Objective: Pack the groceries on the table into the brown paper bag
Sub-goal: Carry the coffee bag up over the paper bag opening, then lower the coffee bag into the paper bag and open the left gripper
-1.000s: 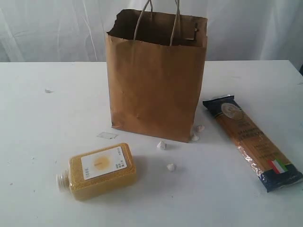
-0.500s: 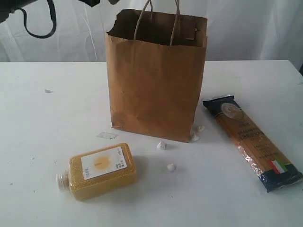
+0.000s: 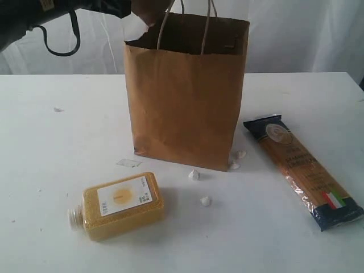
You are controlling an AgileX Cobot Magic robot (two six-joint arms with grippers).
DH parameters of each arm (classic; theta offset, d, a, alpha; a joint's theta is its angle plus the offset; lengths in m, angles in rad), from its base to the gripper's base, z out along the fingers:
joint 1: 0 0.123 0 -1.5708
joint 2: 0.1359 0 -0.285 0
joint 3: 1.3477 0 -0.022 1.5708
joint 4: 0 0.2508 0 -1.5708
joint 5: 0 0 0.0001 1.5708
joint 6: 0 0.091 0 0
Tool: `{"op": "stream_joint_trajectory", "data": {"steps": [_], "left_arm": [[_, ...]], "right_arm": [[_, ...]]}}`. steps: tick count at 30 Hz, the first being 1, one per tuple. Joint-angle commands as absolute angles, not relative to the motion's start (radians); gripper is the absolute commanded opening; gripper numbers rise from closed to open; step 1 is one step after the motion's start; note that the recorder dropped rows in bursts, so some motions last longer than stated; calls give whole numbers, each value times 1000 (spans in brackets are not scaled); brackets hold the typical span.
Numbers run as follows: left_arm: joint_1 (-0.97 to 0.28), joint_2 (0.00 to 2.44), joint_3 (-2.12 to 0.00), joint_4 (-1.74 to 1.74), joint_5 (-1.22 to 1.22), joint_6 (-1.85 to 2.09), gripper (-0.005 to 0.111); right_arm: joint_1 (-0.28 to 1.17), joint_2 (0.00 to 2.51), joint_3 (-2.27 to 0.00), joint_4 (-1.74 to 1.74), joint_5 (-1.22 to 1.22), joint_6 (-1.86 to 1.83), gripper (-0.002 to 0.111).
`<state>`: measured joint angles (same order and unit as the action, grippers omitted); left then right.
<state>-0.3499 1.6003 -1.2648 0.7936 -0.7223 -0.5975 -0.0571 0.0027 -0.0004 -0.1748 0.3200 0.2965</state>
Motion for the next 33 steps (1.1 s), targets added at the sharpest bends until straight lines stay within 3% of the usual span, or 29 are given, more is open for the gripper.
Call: {"op": "stream_joint_trajectory", "data": {"steps": [1,10,18,30,33], "left_arm": [[-351,1587,-1281,880,-808,-677,0],[-351,1587,-1281,1034,-972,-740,0],[-351,1587,-1281,1200,-740,-734,0],[-351,1592,-1279,1296,-757,-746,0],[-351,1600,-1279,1296,-748,-772,8]], "right_arm": [[-59,0,0,-175,314,291,0],[-59,0,0,-175,314,291,0],[-59,0,0,-175,314,291,0],[-59,0,0,-175,314,291,0],[-59,0,0,-175,314,291,0]]}}
